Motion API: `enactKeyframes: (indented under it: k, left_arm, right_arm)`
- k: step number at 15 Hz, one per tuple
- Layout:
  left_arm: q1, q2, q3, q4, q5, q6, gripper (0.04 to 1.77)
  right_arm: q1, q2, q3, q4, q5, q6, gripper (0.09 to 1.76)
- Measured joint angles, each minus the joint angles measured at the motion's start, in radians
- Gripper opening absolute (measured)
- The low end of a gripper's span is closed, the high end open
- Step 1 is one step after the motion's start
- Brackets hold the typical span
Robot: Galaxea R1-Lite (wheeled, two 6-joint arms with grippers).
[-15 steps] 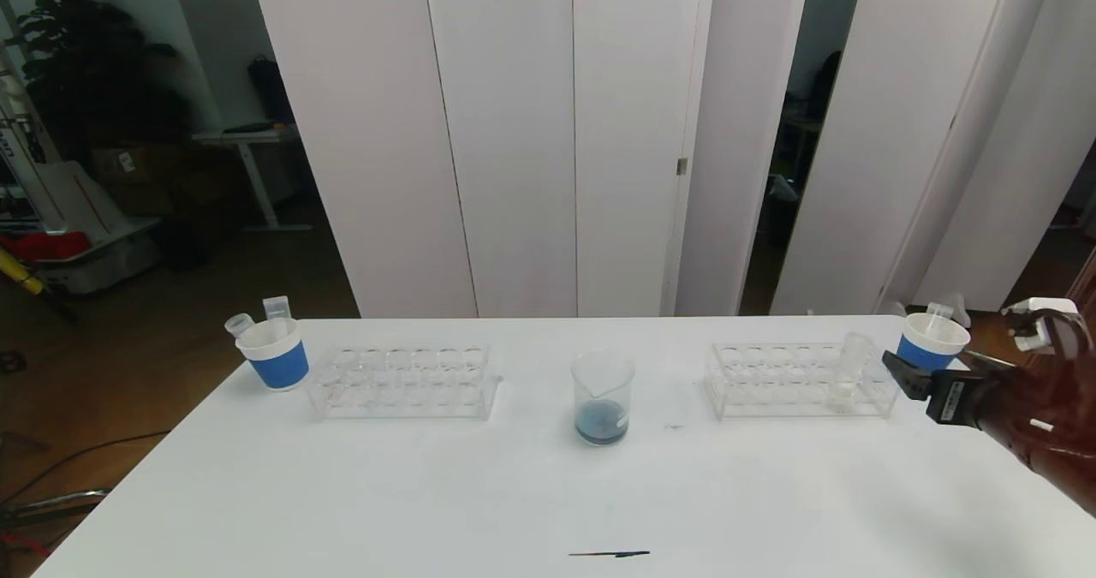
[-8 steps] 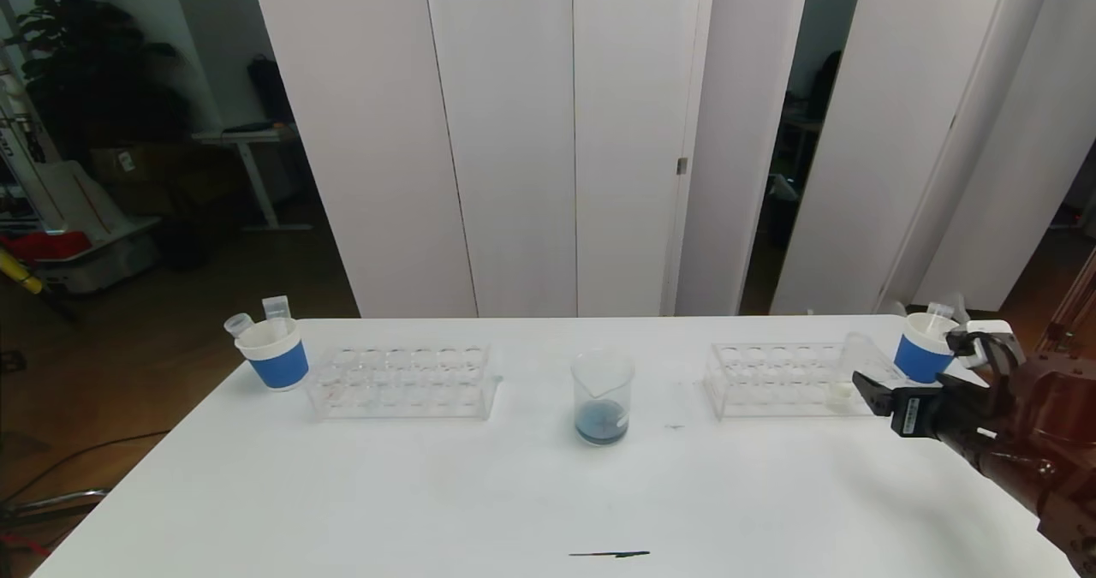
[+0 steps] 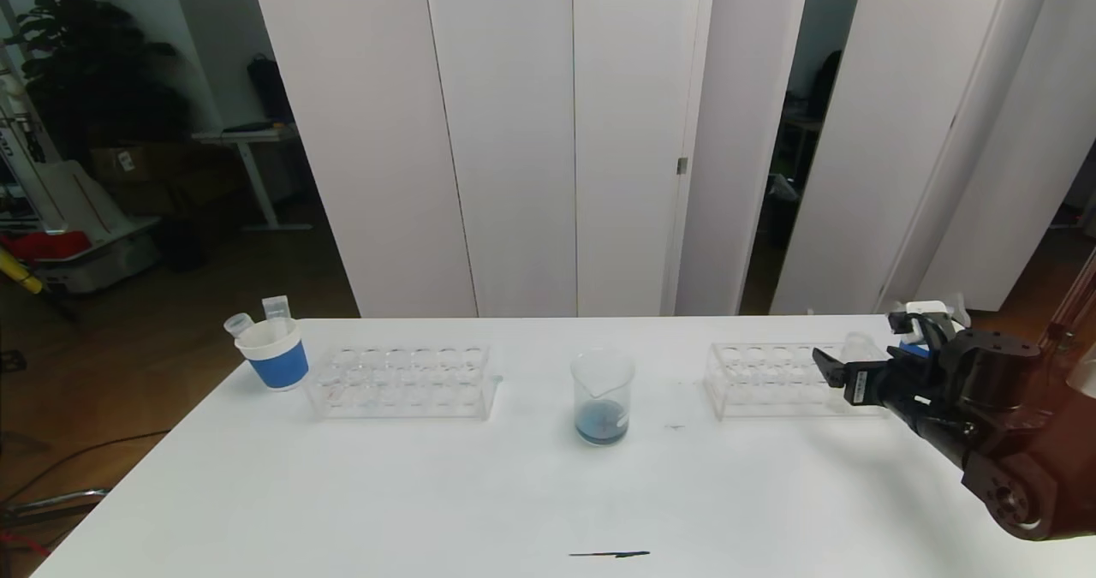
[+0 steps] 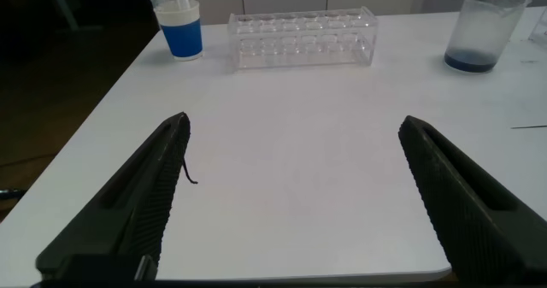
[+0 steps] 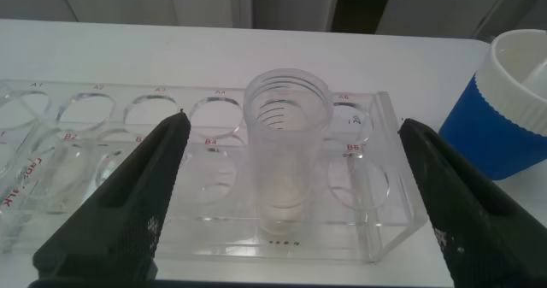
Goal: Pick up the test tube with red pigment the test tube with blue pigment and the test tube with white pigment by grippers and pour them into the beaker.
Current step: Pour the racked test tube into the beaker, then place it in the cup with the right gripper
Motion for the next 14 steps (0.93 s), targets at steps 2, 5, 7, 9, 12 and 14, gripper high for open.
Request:
enactKeyframes:
  k: [2,5,7,9,12,14]
  left_arm:
    - [0.0,0.0,0.0,0.0,0.0,0.0,1.74]
    - [0.0,0.0,0.0,0.0,0.0,0.0,1.74]
    - [0.0,0.0,0.0,0.0,0.0,0.0,1.74]
    - [0.0,0.0,0.0,0.0,0.0,0.0,1.74]
    - [0.0,0.0,0.0,0.0,0.0,0.0,1.74]
    - [0.0,0.0,0.0,0.0,0.0,0.0,1.74]
  right_arm:
    - [0.017,0.023,-0.016,0.0,-0.002,0.0,1.75]
    - [0.03,0.038,-0.028,-0.001,-0.004,-0.001,1.75]
    - [0.031,0.042,-0.036,-0.003,-0.005,-0.001,1.75]
    - [0.026,0.046,-0.056,-0.001,-0.005,0.0,1.75]
    - [0.025,0.05,-0.068,-0.001,-0.004,0.0,1.75]
    - [0.03,0.058,-0.074,-0.001,-0.005,0.0,1.45]
